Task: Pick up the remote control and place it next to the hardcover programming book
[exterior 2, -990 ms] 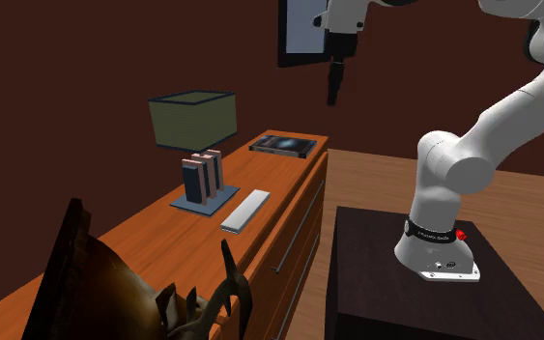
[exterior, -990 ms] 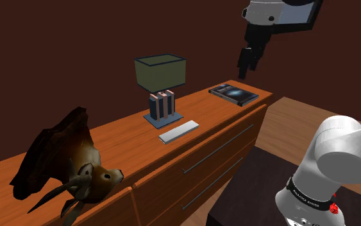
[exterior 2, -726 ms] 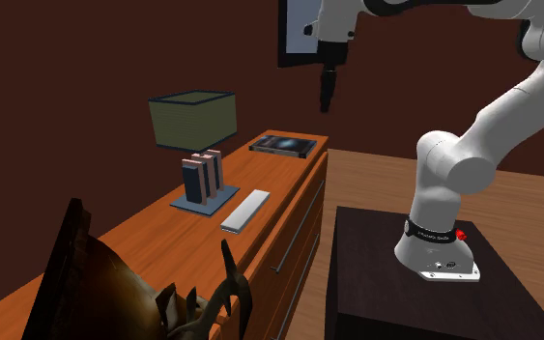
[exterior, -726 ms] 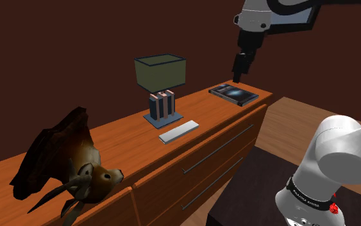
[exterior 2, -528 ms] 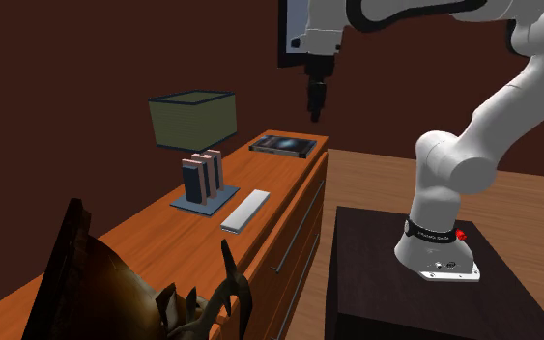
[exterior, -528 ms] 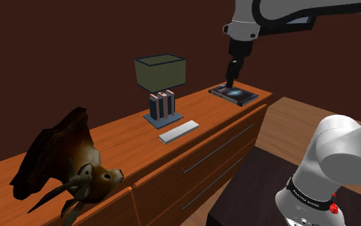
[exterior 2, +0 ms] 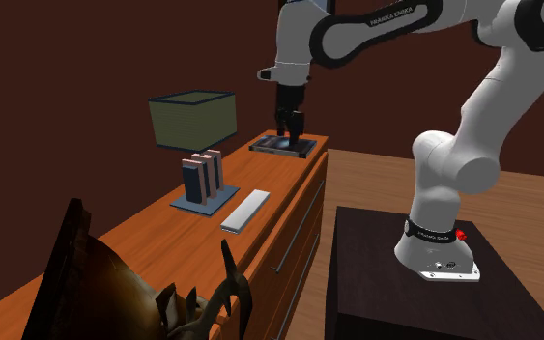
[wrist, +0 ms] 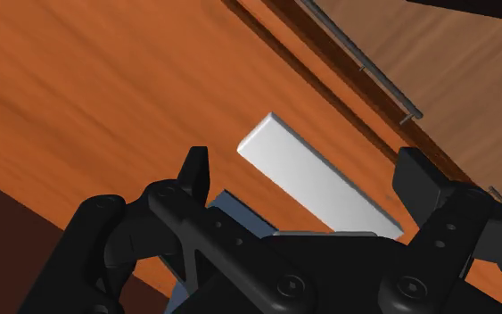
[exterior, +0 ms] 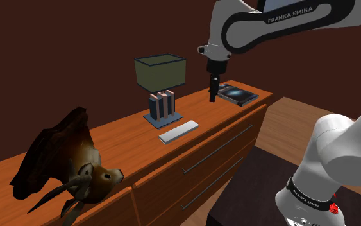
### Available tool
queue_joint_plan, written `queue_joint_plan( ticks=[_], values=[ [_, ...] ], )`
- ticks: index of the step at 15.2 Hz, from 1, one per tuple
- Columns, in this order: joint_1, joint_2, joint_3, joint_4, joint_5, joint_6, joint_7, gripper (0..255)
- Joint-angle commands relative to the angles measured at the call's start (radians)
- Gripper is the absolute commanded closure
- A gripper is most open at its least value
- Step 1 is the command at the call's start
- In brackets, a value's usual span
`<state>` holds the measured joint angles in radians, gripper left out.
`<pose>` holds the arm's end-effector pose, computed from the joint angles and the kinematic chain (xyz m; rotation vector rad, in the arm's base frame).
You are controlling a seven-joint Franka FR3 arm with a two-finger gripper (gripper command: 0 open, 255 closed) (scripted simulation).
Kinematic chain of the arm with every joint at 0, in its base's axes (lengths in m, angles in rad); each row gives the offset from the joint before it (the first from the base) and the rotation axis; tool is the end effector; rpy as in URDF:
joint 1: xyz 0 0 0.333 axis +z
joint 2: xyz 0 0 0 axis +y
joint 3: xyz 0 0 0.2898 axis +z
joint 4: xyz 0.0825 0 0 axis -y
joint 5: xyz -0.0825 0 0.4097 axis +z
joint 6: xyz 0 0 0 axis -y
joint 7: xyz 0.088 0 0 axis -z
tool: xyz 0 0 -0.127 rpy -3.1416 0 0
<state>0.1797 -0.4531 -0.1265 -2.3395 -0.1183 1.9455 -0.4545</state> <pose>0.4584 0.0131 0.4577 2.9555 0.8483 0.0693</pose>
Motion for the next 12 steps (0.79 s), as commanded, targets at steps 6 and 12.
queue_joint_plan(
  ticks=[6, 12],
  values=[
    [0.084, 0.228, -0.033, 0.037, 0.04, 0.177, -0.274, 0],
    [0.14, 0.415, -0.024, 0.09, 0.094, 0.291, -0.503, 0]
  ],
)
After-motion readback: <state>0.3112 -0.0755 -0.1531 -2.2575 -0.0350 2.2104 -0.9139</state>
